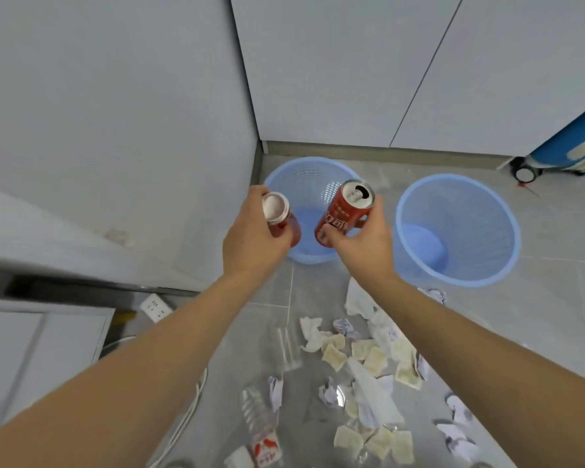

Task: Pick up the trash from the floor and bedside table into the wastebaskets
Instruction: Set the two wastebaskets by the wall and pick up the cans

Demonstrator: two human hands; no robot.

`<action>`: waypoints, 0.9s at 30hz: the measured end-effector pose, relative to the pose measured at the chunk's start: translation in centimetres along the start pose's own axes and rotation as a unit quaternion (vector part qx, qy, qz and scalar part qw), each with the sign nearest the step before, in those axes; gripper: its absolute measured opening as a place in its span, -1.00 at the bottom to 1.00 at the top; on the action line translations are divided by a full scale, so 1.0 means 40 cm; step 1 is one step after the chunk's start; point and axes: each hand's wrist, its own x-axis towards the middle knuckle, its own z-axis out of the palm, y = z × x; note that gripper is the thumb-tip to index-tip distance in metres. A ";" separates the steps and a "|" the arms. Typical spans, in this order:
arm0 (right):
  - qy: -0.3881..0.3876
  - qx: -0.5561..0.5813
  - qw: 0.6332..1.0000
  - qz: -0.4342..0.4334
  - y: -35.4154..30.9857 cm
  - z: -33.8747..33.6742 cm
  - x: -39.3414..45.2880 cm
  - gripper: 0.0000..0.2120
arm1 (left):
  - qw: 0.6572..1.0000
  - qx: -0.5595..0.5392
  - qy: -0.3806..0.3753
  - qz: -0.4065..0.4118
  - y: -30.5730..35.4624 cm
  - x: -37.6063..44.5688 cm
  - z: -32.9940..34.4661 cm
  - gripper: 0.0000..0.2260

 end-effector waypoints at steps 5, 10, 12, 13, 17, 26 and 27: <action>-0.019 -0.138 0.990 -0.019 0.116 0.033 0.098 -0.46 | 0.998 0.045 -0.001 0.037 -0.052 0.052 0.103 -0.63; -0.030 -0.295 0.955 -0.024 0.165 0.054 0.172 -0.45 | 0.995 0.084 -0.037 0.049 -0.095 0.107 0.164 -0.60; -0.040 -0.331 0.942 -0.041 0.188 0.063 0.182 -0.54 | 0.988 0.136 -0.061 0.045 -0.116 0.123 0.196 -0.58; -0.046 -0.352 0.933 -0.061 0.203 0.068 0.184 -0.59 | 0.983 0.165 -0.067 0.044 -0.125 0.127 0.211 -0.58; -0.058 -0.428 0.896 -0.104 0.246 0.088 0.201 -0.64 | 0.961 0.258 -0.075 0.066 -0.145 0.138 0.256 -0.58; 0.026 -0.376 0.910 -0.174 0.219 0.052 0.105 -0.64 | 0.956 0.256 -0.033 0.138 -0.129 0.082 0.230 -0.55; 0.034 -0.362 0.914 -0.179 0.210 0.035 0.074 -0.68 | 0.959 0.241 -0.029 0.146 -0.112 0.058 0.218 -0.58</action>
